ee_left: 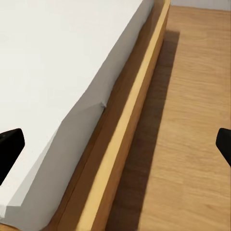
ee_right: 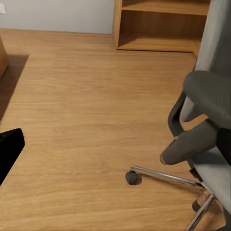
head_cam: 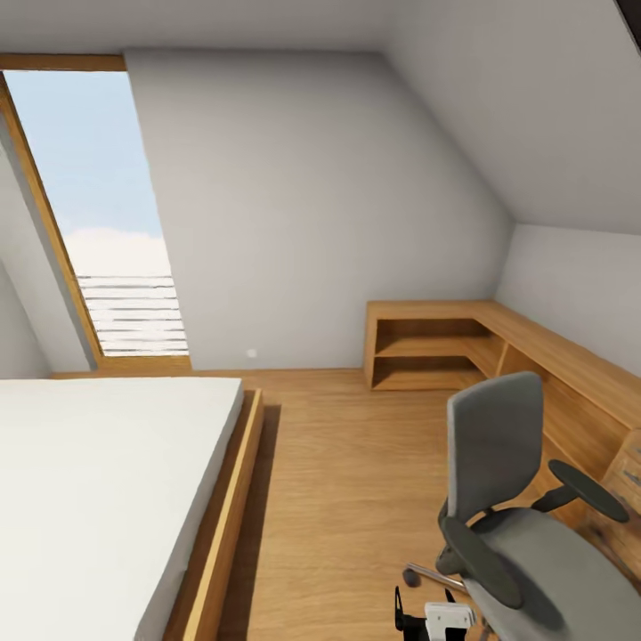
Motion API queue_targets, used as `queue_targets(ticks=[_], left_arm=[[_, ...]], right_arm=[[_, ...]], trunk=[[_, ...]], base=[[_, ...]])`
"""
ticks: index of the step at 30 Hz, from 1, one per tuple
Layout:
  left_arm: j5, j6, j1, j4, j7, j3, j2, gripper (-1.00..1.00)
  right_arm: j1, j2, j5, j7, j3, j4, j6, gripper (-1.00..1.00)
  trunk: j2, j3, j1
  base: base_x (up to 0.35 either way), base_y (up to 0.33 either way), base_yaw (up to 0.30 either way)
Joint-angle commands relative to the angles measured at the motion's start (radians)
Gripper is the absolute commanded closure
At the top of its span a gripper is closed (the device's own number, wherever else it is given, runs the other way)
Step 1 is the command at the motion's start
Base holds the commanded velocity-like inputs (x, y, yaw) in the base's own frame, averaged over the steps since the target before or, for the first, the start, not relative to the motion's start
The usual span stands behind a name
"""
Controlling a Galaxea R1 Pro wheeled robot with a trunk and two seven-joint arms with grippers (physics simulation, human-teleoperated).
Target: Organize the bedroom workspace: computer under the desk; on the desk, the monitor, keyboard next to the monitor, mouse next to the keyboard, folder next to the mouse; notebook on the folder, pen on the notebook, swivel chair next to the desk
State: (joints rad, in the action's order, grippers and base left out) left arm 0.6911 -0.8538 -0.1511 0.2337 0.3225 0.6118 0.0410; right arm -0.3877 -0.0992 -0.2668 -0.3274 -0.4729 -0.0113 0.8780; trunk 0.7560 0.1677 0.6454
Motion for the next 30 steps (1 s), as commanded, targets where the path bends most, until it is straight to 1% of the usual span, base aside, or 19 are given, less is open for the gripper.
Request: queue_targets(ticks=[1,5,13,20,26,30], left_arm=[[0.002,-0.001,-0.001,0.001,0.008,0.009,0.001,-1.00],[0.001,0.000,-0.001,0.001,0.006,0.010,0.001,-1.00],[0.000,0.001,-0.001,0.001,0.003,0.014,-0.001,-1.00],[-0.002,-0.001,-0.001,0.001,0.003,0.017,-0.003,-1.00],[-0.002,0.000,-0.001,0.001,0.003,0.017,-0.003,-1.00],[-0.003,0.001,-0.001,0.001,0.001,0.018,-0.004,-1.00]], right_arm=[[-0.001,0.000,-0.006,-0.003,-0.009,-0.001,0.002,-1.00],[-0.001,0.000,-0.006,-0.004,-0.009,-0.001,0.001,-1.00],[-0.001,0.000,-0.006,-0.003,-0.009,-0.001,0.001,-1.00],[-0.001,0.001,-0.005,-0.003,-0.009,-0.001,0.001,-1.00],[-0.001,0.001,-0.006,-0.002,-0.009,-0.001,0.001,-1.00],[-0.001,0.001,-0.005,-0.002,-0.009,-0.001,0.001,-1.00]], trunk=[[0.001,0.002,0.000],[0.001,0.002,0.000],[0.001,0.002,0.000],[0.001,0.002,0.000],[0.001,0.002,0.000],[0.001,0.002,0.000]], base=[[0.004,0.000,0.081],[0.045,0.000,0.037],[0.200,0.000,0.037],[0.036,0.000,0.172],[0.016,0.000,0.038],[0.191,0.000,0.006]])
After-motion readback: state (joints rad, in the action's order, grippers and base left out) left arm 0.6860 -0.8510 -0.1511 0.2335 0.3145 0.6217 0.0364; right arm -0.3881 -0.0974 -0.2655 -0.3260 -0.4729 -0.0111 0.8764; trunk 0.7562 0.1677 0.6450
